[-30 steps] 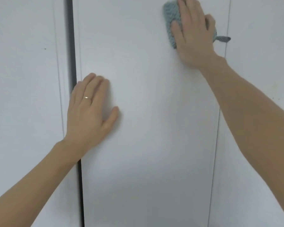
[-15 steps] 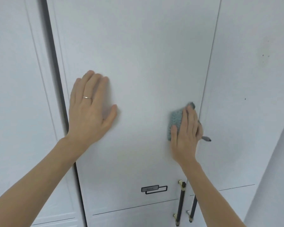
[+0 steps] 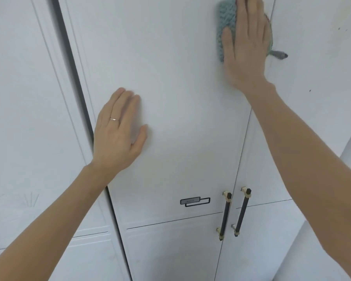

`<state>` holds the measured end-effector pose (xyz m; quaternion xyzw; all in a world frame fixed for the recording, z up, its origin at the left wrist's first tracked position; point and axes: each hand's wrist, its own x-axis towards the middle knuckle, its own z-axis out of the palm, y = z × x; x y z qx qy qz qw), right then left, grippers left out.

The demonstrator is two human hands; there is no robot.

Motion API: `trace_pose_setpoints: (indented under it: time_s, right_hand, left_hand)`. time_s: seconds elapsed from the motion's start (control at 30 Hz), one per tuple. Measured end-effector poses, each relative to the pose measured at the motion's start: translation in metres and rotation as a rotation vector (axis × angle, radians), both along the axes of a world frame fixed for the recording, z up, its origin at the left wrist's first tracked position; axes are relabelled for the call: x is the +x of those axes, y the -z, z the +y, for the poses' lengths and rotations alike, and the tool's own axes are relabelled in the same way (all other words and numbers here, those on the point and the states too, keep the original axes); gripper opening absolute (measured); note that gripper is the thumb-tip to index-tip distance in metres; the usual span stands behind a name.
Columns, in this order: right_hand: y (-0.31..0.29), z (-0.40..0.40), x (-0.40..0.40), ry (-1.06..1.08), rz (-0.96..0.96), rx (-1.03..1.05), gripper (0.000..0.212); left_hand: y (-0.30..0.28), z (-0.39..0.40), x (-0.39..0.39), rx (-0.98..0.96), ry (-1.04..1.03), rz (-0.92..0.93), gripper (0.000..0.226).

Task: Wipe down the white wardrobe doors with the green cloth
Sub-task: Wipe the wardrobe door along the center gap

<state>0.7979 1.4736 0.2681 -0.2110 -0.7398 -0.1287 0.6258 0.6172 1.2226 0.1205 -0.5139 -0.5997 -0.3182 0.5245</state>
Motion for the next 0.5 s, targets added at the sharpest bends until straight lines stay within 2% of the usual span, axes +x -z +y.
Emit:
trace_pose_setpoints:
  time_s: [0.07, 0.17, 0.5]
  right_hand:
    - [-0.008, -0.001, -0.004, -0.011, 0.038, -0.033, 0.057]
    - [0.035, -0.022, -0.020, -0.046, 0.093, -0.018, 0.055]
    - [0.354, -0.129, -0.083, -0.178, -0.227, 0.014, 0.058]
  left_hand:
    - [0.003, -0.002, 0.000, 0.000, 0.009, -0.005, 0.056]
    - [0.018, -0.007, 0.000, -0.017, 0.007, -0.015, 0.055]
    - [0.086, -0.043, -0.004, -0.150, 0.004, -0.034, 0.056]
